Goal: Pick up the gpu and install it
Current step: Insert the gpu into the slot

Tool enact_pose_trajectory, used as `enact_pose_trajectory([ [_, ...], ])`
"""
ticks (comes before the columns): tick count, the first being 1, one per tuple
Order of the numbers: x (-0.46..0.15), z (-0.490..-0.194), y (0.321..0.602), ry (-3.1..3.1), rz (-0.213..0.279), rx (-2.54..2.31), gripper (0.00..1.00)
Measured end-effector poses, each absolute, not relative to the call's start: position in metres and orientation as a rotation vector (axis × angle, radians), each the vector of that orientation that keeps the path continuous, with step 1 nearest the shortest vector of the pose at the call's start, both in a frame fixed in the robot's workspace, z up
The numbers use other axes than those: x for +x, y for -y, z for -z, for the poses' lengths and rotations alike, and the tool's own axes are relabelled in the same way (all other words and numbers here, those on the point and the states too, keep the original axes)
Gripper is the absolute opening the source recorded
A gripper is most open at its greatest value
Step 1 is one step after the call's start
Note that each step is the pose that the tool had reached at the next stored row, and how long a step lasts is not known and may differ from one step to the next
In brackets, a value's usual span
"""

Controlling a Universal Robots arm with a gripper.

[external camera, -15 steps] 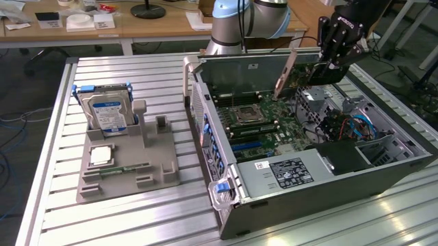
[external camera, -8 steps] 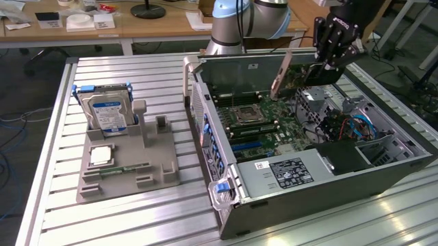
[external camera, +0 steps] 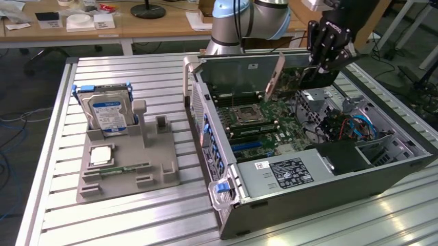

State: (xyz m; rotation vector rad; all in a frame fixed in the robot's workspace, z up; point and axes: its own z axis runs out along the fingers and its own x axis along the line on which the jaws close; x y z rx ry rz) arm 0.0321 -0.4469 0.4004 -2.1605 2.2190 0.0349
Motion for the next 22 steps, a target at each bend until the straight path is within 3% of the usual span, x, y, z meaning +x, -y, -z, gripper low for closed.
enact_pose_trajectory([
  [22,0.019,-0.386,0.447,-2.271,-0.032,-2.106,0.27],
])
